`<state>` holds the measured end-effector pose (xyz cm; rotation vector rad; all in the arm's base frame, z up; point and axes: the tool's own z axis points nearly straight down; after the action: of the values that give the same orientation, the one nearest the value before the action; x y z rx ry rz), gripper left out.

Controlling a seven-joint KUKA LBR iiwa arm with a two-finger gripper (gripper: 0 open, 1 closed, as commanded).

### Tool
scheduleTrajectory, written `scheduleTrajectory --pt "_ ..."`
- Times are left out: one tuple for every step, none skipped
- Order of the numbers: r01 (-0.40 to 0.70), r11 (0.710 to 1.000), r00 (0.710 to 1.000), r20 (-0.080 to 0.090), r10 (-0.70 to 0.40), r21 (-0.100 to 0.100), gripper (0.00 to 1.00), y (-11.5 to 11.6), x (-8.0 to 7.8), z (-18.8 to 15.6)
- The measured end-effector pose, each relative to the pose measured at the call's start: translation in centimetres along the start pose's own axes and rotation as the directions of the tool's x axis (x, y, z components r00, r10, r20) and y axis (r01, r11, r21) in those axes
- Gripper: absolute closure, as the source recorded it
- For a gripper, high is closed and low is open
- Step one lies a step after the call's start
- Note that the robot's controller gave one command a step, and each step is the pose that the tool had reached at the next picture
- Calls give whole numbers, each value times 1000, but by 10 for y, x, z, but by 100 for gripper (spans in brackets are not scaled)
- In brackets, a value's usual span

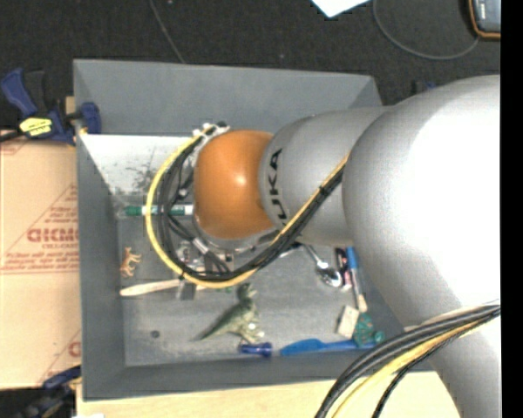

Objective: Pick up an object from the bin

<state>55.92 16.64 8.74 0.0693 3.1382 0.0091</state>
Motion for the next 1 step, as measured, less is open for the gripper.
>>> scheduleTrajectory --pt "-2 1000 1000 -1 2 0 100 0 0 -22"
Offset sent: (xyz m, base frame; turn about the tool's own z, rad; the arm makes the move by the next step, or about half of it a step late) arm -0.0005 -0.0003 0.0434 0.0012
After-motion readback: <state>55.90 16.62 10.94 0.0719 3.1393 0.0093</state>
